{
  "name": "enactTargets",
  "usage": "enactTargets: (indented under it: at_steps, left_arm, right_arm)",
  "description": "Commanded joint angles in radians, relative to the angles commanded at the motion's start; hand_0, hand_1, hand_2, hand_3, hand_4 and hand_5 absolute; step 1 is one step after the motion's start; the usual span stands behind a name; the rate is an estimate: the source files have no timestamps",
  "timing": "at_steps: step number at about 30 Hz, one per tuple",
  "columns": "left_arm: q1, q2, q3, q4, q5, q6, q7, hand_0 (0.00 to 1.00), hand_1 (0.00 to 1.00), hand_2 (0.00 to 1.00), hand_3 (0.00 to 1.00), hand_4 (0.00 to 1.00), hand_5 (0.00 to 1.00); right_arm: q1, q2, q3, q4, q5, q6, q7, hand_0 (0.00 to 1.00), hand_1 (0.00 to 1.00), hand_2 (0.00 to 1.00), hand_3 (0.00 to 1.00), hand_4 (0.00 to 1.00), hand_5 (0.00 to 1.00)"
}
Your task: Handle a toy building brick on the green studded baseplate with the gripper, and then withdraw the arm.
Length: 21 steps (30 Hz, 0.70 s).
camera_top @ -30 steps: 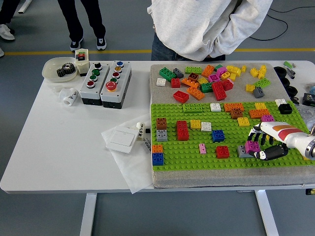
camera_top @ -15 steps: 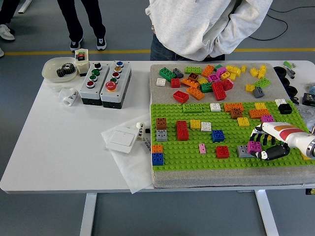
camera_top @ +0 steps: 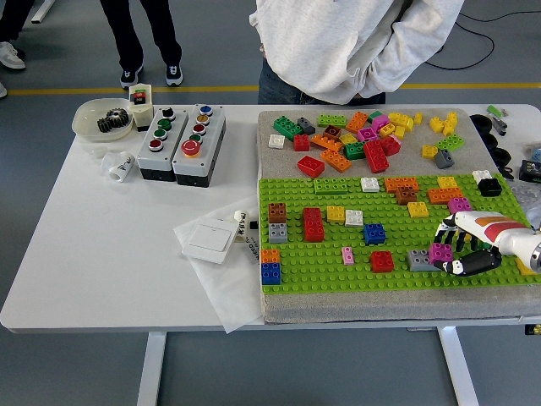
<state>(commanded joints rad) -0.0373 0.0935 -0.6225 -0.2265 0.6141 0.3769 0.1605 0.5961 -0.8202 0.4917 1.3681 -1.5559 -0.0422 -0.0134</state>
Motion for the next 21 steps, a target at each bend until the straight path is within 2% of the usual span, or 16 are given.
enactTargets:
  at_steps: [19,21]
  left_arm:
    - [0.0,0.001,0.002,-0.001,0.001,0.0,0.001,0.743,0.756,0.804,0.615,0.645,0.633]
    - [0.0,0.001,0.002,-0.001,0.0,0.001,0.001,0.743,0.756,0.805,0.615,0.645,0.633]
  right_arm:
    - [0.002,0.011,0.003,-0.013,-0.005,0.002,0.001,0.394,0.479,0.527,0.495,0.804,0.325]
    - [0.001,0.013,0.005,-0.014,-0.009,-0.003,0.001,0.408,0.509,0.558,0.531,0.824,0.338]
